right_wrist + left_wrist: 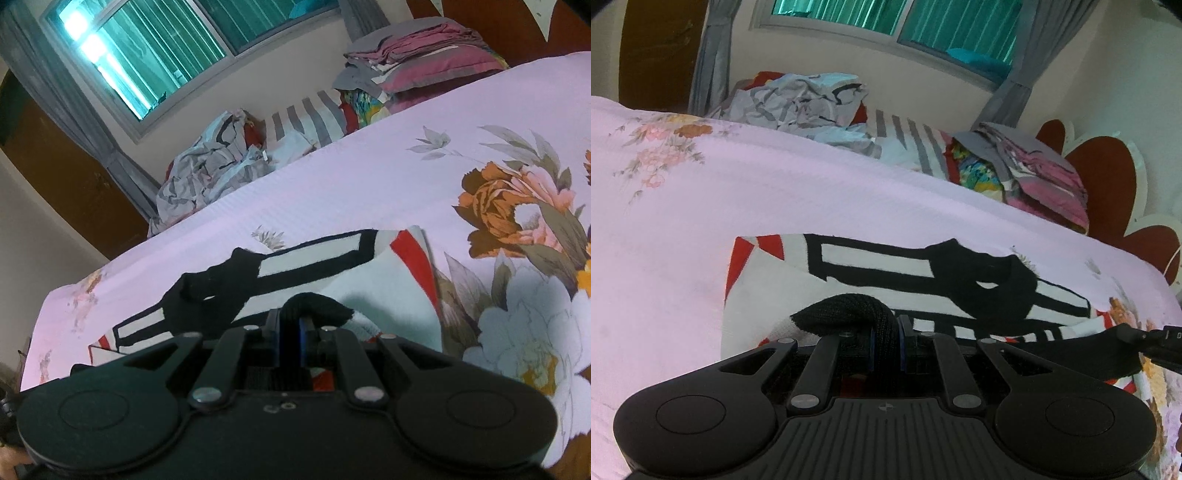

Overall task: Fold small clothes
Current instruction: 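Lift the held hem with both tools and fold it toward the collar, then lower the hem onto the collar section and open both tools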

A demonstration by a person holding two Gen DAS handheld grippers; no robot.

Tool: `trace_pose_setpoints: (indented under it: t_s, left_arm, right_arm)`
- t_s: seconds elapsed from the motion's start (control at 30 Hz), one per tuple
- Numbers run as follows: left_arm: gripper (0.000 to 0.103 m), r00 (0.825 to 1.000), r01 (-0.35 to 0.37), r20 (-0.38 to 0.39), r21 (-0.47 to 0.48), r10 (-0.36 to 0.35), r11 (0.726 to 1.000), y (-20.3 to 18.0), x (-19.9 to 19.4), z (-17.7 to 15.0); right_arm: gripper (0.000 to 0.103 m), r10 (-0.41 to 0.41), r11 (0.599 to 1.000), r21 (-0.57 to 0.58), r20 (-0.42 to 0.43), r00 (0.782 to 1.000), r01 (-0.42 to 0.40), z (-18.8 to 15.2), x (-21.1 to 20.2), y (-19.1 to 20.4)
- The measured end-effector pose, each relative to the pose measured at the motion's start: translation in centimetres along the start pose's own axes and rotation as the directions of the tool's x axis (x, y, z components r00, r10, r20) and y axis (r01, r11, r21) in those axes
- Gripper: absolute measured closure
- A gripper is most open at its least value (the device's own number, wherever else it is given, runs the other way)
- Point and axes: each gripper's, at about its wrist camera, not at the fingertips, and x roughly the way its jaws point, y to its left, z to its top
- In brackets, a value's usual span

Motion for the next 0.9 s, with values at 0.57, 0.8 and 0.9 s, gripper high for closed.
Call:
trace_pose_setpoints:
  t_s: [0.57,0.8,0.9]
  left_arm:
    - [0.091,0.996,-0.048,-0.073,0.013,0.048,0.999,0.2,3.3,0.6]
    - [0.090,0.996,-0.040,-0.085,0.002,0.041,0.999,0.3,3.4,1.2]
    - [0.087,0.997,-0.022,-0.079,-0.015,0.020,1.000,0.6,2.9,1.5]
  right_arm:
    - [0.093,-0.033,0.999,0.028,-0.022,0.999,0.034,0.7,3.2,-1.4]
    - [0.085,-0.052,0.998,0.033,0.026,0.998,0.051,1.7,2.5,-1.8]
    - [0.085,-0.059,0.998,0.003,0.028,0.998,0.059,2.0,2.2,-1.8]
